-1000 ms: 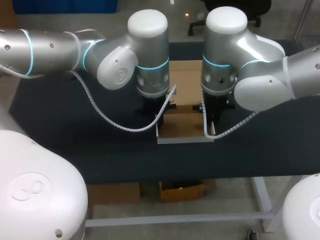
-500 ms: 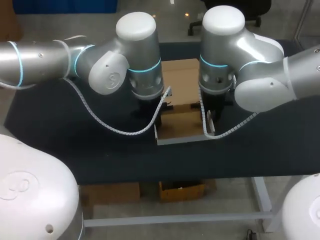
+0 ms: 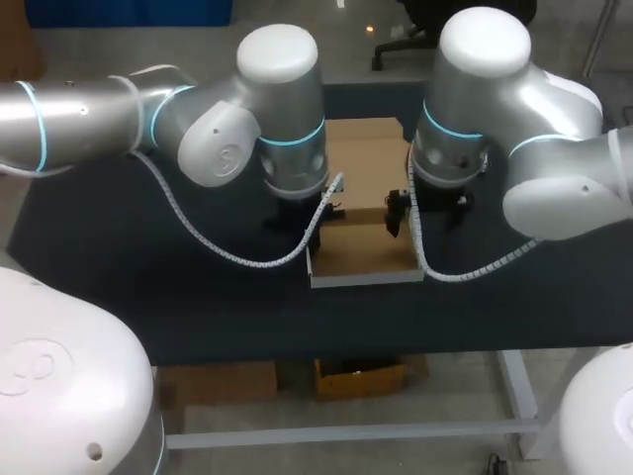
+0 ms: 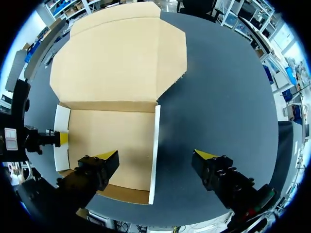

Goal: Assemble the packaging by folding the flat box into shape, placing the metal phone stand inside, and closing the box properly

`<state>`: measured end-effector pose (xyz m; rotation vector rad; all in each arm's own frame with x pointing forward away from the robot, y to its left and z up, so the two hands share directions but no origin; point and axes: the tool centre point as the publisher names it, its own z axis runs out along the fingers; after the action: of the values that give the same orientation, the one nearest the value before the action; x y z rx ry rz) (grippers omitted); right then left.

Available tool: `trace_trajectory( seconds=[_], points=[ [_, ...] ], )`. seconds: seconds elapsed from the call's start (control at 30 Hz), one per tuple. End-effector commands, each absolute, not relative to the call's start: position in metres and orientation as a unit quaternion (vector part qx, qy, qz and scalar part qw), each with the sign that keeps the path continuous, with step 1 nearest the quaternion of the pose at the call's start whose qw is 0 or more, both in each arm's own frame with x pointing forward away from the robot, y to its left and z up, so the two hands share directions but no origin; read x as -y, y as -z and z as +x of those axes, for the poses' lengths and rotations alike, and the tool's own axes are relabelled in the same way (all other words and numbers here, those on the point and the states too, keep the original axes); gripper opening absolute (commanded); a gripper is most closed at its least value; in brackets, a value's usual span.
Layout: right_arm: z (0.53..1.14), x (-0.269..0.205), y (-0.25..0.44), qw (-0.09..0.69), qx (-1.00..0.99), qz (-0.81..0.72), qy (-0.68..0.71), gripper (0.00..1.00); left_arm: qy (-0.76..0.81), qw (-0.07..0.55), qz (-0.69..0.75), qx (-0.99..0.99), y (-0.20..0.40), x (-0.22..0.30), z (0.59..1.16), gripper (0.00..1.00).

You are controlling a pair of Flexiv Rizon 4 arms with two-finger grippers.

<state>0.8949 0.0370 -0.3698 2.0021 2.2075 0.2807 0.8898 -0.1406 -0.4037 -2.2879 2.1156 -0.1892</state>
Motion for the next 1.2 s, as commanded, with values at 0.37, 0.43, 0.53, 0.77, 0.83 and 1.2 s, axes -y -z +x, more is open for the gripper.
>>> trace_trajectory(
  seconds=[0.37,0.43,0.53,0.77,0.83,1.2],
  points=[
    [0.86,0.011,0.337,0.069,-0.791,0.517,-0.319,1.0,0.054,0.024,-0.727,-0.684,0.403,0.142,0.888,0.0],
    [0.859,0.015,0.333,0.071,-0.792,0.522,-0.309,1.0,0.053,0.025,-0.727,-0.684,0.403,0.142,0.888,0.0],
    [0.859,0.015,0.333,0.071,-0.792,0.522,-0.309,1.0,0.051,0.026,-0.728,-0.684,0.403,0.141,0.889,0.0],
    [0.859,0.015,0.333,0.071,-0.792,0.522,-0.309,1.0,0.049,0.025,-0.732,-0.679,0.401,0.137,0.889,0.0],
    [0.859,0.015,0.333,0.071,-0.792,0.522,-0.309,1.0,0.048,0.02,-0.733,-0.679,0.402,0.136,0.89,0.0],
    [0.857,0.036,0.327,-0.007,-0.824,0.435,-0.363,1.0,0.039,0.007,-0.726,-0.687,0.406,0.134,0.892,0.0]
  ],
)
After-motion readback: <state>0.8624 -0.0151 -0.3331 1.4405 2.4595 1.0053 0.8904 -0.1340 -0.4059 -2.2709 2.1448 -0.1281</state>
